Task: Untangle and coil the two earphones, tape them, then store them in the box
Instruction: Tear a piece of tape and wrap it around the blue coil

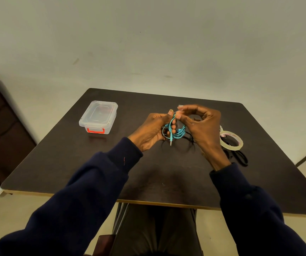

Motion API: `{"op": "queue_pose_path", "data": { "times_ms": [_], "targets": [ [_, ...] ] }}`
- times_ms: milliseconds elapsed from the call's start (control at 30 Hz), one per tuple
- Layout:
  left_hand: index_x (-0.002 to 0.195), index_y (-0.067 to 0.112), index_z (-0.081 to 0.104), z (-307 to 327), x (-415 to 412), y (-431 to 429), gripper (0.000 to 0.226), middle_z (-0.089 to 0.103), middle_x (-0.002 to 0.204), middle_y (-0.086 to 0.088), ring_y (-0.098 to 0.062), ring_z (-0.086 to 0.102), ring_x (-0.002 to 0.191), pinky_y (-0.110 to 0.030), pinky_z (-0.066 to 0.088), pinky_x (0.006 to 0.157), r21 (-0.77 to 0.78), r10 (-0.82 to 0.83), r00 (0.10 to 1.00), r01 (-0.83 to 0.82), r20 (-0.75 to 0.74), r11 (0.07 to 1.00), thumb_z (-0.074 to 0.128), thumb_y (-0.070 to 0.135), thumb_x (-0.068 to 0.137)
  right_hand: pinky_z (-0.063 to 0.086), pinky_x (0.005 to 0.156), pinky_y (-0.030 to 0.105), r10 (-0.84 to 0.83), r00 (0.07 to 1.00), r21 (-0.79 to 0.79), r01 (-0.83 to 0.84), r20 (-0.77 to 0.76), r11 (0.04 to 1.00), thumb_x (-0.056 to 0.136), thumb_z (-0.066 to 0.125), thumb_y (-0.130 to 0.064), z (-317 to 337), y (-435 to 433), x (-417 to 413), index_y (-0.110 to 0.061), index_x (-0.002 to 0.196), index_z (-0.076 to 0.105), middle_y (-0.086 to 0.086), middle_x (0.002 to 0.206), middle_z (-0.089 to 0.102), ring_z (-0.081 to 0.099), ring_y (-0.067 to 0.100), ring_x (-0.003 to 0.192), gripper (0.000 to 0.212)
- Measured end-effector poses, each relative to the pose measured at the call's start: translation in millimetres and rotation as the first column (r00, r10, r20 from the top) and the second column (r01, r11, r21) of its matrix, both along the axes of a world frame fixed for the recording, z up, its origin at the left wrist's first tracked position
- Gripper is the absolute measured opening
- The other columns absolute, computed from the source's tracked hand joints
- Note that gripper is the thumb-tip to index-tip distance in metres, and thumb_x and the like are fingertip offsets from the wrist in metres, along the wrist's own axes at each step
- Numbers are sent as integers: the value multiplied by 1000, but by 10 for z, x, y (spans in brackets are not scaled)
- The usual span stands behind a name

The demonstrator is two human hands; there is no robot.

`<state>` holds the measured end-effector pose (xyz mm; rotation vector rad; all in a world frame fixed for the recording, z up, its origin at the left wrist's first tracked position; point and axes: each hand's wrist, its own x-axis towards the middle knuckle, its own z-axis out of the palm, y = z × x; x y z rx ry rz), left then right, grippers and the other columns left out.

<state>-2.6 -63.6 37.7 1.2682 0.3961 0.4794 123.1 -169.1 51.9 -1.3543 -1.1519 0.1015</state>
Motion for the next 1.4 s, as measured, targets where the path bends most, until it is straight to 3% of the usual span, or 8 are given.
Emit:
{"op": "queue_pose_path", "data": {
  "times_ms": [133, 333, 433, 700, 833, 1000, 1300, 1400],
  "targets": [
    [83, 10, 63, 19, -5, -35, 37, 59, 73, -3, -11, 57, 64, -26, 55, 65, -24, -13, 1000, 13, 5, 1000, 47, 33, 107, 61, 78, 29, -46, 999, 18, 46, 22, 999, 81, 84, -11, -9, 30, 3, -9, 99, 77, 0, 93, 78, 74, 11, 88, 19],
    [79, 9, 58, 54, 18, -58, 39, 56, 68, -3, -12, 53, 63, -32, 52, 76, -25, -40, 999, 39, -19, 999, 43, 30, 108, 60, 83, 30, -89, 996, 12, 89, 22, 996, 84, 82, -11, -10, 65, 3, -12, 100, 78, -3, 94, 77, 73, 9, 90, 17],
    [80, 8, 58, 68, 18, -70, 38, 55, 69, -2, -11, 52, 62, -28, 50, 72, -18, -52, 998, 52, -34, 998, 40, 27, 109, 62, 82, 31, -59, 998, 2, 59, 3, 998, 84, 81, -10, 1, 69, 3, -10, 102, 77, -1, 94, 77, 74, 11, 89, 18],
    [78, 9, 57, 67, -1, -63, 42, 54, 69, -1, -9, 50, 62, -21, 55, 66, -64, -90, 994, 93, 55, 994, 39, 31, 109, 59, 78, 20, -1, 993, -52, -5, -119, 999, 82, 82, -10, 48, 36, 15, -9, 113, 70, 1, 96, 76, 75, 9, 88, 33],
    [78, 9, 57, 65, -4, -65, 41, 54, 70, -1, -9, 51, 63, -22, 56, 67, -65, -101, 993, 105, 67, 992, 39, 31, 108, 61, 76, 23, -91, 994, -87, 86, -64, 992, 84, 82, -14, 10, 36, 19, -9, 112, 61, 1, 91, 77, 76, 9, 83, 35],
    [75, 11, 55, 20, 5, -67, 44, 56, 70, -2, -11, 54, 64, -25, 56, 71, -37, -105, 992, 107, 66, 994, 38, 34, 108, 62, 76, 29, -85, 992, -43, 89, 92, 995, 88, 78, -18, -51, -36, -3, -17, 95, 78, -5, 88, 77, 74, 9, 82, 7],
    [82, 6, 59, 34, 10, -53, 45, 58, 66, 0, -10, 57, 64, -29, 56, 77, 72, -77, 996, 74, 44, 995, 35, 33, 108, 60, 80, 22, 26, 977, -173, 12, 214, 985, 86, 78, -21, 48, -140, 107, -12, 107, 79, 0, 98, 77, 74, 5, 87, 23],
    [82, 6, 62, 36, 29, -56, 46, 59, 66, 1, -11, 59, 66, -39, 54, 86, 163, -60, 998, 54, 32, 985, 35, 31, 109, 59, 79, 20, 48, 968, -220, 8, 246, 976, 86, 79, -13, 106, -170, 114, -12, 107, 79, 1, 98, 77, 73, 6, 87, 21]
  ]
}}
